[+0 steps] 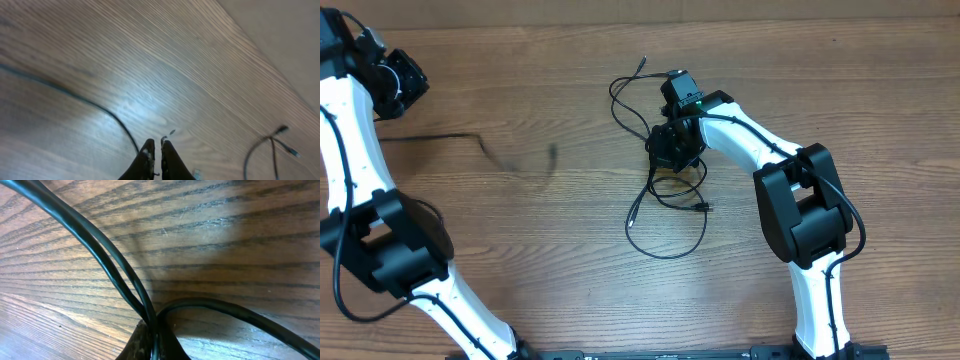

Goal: Untangle cables

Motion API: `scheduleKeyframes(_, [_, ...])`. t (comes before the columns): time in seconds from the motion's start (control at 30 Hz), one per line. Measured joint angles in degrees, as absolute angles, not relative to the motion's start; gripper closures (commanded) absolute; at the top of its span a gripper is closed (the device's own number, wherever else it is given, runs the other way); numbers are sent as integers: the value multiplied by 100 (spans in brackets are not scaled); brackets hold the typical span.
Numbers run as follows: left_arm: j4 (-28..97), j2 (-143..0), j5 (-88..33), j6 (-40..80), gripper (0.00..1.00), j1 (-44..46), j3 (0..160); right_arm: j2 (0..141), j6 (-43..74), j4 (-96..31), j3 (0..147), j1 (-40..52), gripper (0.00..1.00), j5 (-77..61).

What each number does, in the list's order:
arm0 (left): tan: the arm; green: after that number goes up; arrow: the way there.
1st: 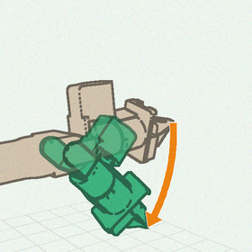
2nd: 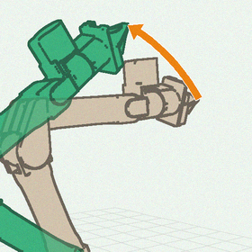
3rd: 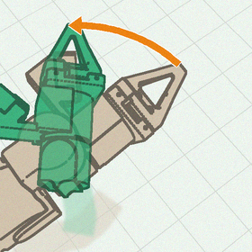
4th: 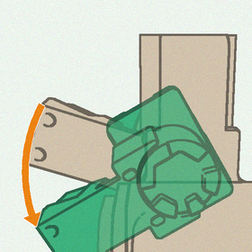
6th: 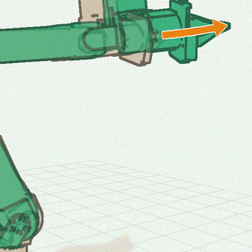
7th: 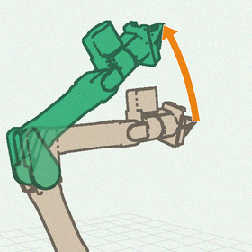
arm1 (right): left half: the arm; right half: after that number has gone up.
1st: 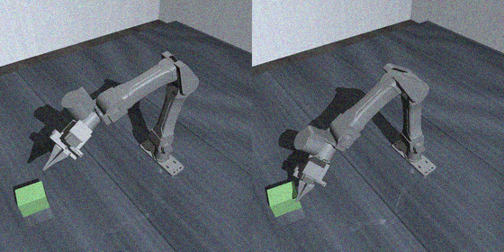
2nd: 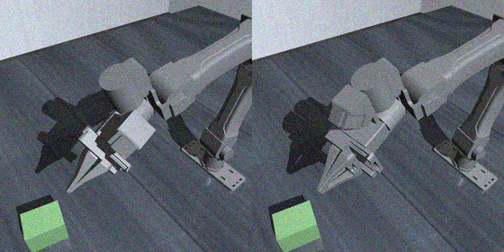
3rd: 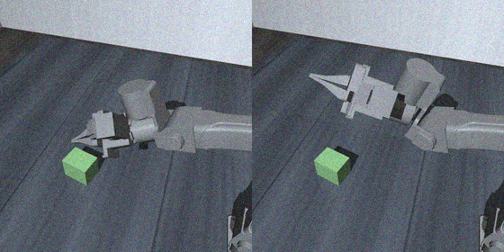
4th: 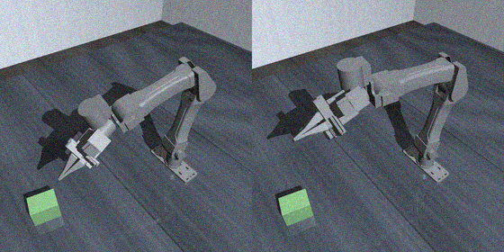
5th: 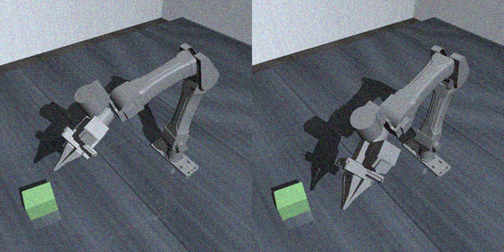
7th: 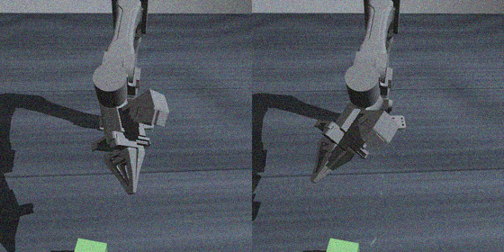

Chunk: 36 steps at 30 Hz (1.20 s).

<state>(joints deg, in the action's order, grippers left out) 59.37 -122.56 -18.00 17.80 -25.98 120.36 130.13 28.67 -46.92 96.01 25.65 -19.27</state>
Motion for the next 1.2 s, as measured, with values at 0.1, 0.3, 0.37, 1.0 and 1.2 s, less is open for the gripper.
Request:
scheduleKeyframes(0.1, [5798,-12385,-1743,1804,52,-2648,12036,13013,2869,-4689,9601,2565,95,-1925])
scheduleKeyframes(0.3, [6344,-12387,-1894,1920,19,-2753,12036,13013,2864,-4672,9598,2565,95,-1927])
scheduleKeyframes(0.37, [6652,-12387,-1979,1933,21,-2722,12038,13013,2864,-4650,9598,2567,95,-1929])
scheduleKeyframes(1.0, [8298,-12390,-709,904,25,-139,11959,13013,2867,-4630,9598,2591,94,-1892])
scheduleKeyframes(1.2, [8311,-12390,-340,1039,28,298,11229,13013,2867,-4622,9598,2593,91,-1903])
